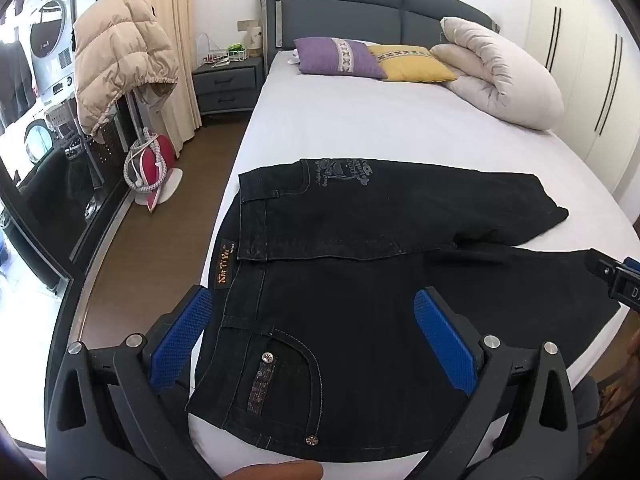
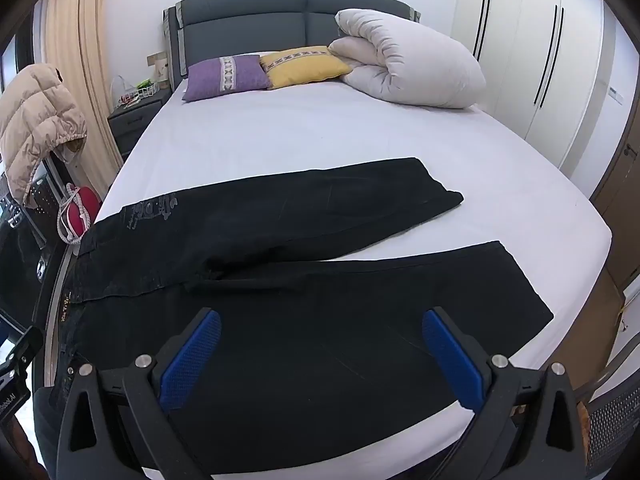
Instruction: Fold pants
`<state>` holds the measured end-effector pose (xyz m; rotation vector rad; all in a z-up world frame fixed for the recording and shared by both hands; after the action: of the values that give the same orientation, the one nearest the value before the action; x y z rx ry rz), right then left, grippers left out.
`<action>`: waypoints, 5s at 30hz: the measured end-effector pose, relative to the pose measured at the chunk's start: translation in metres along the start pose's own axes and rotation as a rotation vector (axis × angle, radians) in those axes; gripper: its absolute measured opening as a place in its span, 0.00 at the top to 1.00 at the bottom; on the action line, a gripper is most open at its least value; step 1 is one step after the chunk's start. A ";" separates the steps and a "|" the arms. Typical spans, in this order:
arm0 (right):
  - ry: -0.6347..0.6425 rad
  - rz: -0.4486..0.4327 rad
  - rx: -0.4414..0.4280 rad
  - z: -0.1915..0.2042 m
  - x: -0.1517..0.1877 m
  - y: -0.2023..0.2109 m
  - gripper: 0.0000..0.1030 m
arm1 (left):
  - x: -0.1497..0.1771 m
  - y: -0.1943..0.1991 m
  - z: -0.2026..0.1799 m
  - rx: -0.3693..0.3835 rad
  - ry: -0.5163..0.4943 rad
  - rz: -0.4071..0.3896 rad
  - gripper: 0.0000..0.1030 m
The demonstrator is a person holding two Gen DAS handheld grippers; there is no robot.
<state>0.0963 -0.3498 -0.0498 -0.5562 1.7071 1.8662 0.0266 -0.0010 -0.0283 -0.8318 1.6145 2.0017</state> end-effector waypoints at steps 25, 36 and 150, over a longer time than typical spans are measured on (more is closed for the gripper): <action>0.013 -0.002 -0.008 0.005 0.004 0.000 0.00 | 0.001 -0.002 -0.001 0.006 0.014 0.011 0.00; 0.013 -0.002 -0.007 0.005 0.004 0.000 0.00 | 0.001 -0.001 -0.003 0.008 0.014 0.013 0.00; 0.594 0.335 -0.666 0.071 -0.161 -0.241 0.56 | -0.216 -0.363 -0.013 0.504 -0.505 0.279 0.94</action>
<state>0.3777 -0.2868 -0.1251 -1.2475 1.5382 2.7345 0.4268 0.0761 -0.1404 0.0854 1.8539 1.6566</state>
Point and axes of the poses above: each gripper's, at about its wrist camera, not at the fingertips, and y roughly against the way its jaws point, z to its left, x to its underside, the point moved 4 cm from there along -y, roughly the way its jaws point, and after that the axes turned 13 degrees about -x, right-handed, at the moved point
